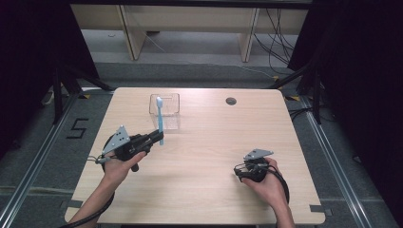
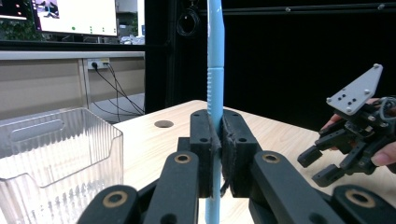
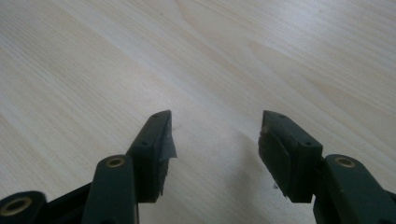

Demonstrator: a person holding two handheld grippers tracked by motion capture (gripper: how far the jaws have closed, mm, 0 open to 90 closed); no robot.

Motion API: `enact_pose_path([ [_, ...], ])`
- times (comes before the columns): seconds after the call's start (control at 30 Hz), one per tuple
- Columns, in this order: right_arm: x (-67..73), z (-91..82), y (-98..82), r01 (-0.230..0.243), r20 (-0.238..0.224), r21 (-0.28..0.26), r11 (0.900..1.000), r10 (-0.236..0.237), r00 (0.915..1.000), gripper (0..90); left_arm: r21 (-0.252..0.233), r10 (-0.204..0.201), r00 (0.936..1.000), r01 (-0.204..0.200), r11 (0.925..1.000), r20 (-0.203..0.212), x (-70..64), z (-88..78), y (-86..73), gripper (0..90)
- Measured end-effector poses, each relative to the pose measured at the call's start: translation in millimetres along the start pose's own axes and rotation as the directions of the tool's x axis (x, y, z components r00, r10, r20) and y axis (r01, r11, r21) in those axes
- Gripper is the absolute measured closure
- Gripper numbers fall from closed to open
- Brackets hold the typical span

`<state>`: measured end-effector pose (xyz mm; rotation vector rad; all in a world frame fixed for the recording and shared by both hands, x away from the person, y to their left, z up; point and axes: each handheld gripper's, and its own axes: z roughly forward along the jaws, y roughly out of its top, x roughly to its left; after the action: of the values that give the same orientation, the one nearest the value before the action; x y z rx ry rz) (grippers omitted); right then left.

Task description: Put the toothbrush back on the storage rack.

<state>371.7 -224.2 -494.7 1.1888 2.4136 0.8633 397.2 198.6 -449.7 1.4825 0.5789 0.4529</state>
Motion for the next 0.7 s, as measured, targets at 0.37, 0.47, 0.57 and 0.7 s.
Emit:
enact_pose_path([
  [0.37,0.0,0.8,-0.4,0.004,0.005,-0.006,1.000,-0.004,1.0000,45.0,-0.035,0.006,0.9997,-0.007,0.9994,-0.025,13.8,3.0,11.5,83.3],
  [0.47,-1.0,0.9,-0.2,0.016,0.004,-0.008,1.000,-0.016,0.9999,45.1,-0.038,0.007,0.9995,-0.008,0.9992,-0.031,16.5,4.1,13.6,83.3],
  [0.57,-0.7,0.5,-0.1,0.011,0.004,-0.008,1.000,-0.011,0.9999,45.1,-0.045,0.008,0.9994,-0.009,0.9989,-0.033,18.2,5.9,14.9,83.3],
  [0.7,1.0,-0.8,-0.3,-0.022,0.002,-0.002,1.000,0.022,0.9998,45.1,-0.049,0.009,0.9993,-0.011,0.9988,-0.037,21.0,7.4,15.4,83.3],
])
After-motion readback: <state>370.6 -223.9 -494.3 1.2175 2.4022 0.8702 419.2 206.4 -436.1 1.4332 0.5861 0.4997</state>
